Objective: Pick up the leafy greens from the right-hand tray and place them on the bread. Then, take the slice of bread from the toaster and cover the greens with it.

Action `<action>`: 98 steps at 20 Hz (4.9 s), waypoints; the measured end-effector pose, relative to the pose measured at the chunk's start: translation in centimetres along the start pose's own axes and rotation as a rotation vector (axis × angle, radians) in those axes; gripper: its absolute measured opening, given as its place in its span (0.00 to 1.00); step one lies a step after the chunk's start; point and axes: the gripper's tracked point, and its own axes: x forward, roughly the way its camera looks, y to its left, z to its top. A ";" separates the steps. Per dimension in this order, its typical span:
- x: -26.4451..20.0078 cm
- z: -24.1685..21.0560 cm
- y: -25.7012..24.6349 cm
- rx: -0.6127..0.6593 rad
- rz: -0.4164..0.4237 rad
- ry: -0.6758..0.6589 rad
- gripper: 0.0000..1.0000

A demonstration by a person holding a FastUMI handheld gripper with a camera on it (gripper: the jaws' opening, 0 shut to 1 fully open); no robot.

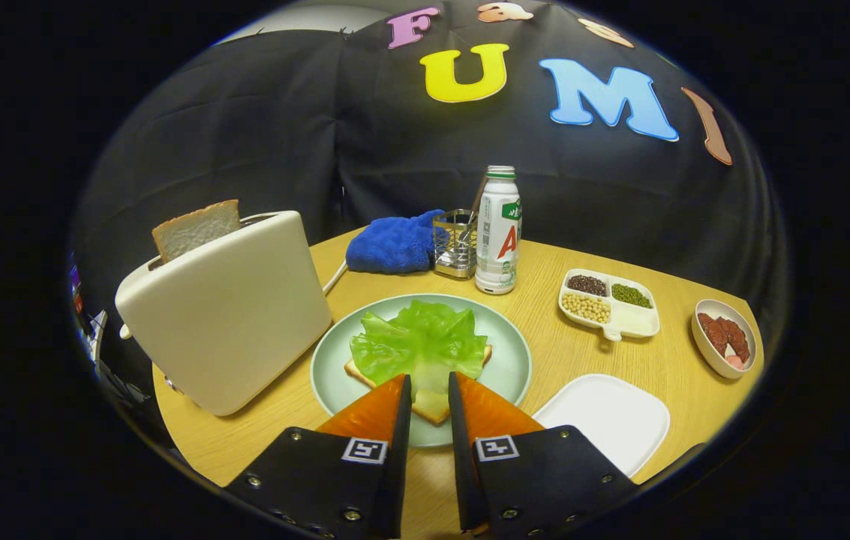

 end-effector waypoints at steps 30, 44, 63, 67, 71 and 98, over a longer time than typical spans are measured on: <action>-7.8 9.6 14.9 0.061 -0.058 -0.388 0.52; -5.4 11.6 24.1 0.029 -0.036 -0.402 0.52; -0.4 12.0 24.7 0.026 -0.261 -0.381 0.52; 0.5 11.9 24.6 0.059 -0.245 -0.378 0.16; 0.4 12.2 23.8 0.065 -0.257 -0.383 0.08; -6.9 18.2 22.4 0.077 -0.176 -0.542 0.02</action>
